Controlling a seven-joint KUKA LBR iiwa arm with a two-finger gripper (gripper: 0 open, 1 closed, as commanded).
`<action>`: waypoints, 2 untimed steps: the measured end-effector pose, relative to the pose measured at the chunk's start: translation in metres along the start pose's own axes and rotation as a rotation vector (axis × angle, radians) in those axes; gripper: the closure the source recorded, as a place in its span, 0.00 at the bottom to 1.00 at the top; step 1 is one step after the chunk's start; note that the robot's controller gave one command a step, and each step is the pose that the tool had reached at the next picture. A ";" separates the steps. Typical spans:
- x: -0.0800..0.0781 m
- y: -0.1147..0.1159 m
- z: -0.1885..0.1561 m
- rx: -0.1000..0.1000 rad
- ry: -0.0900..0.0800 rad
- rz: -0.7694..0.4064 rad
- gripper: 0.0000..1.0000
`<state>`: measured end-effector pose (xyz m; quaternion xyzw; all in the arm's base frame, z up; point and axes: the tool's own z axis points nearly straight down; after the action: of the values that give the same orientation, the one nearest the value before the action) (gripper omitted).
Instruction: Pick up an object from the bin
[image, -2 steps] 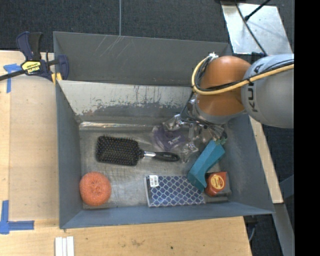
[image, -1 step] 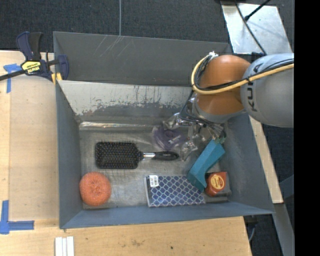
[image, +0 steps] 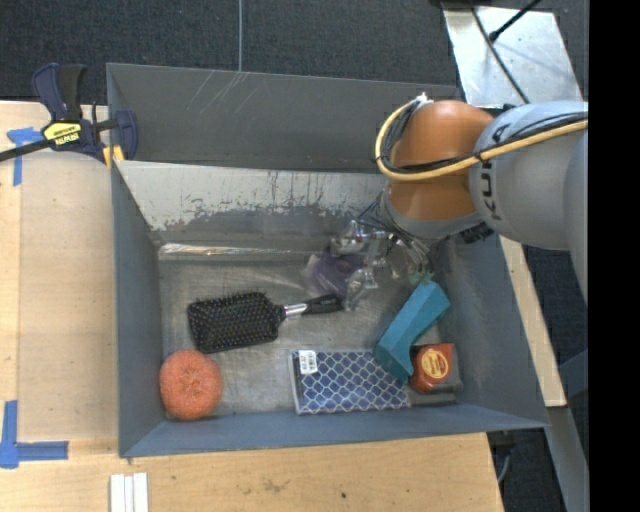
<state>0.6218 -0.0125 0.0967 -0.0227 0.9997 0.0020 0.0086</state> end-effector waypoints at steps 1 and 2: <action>0.000 0.000 0.000 0.000 0.000 0.000 1.00; 0.002 0.003 -0.087 0.004 0.014 -0.004 1.00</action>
Offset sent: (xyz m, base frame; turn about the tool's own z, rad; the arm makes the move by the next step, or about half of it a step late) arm -0.0043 0.0037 0.0868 -0.0034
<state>0.6184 -0.0096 0.1840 -0.0249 0.9997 -0.0001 0.0016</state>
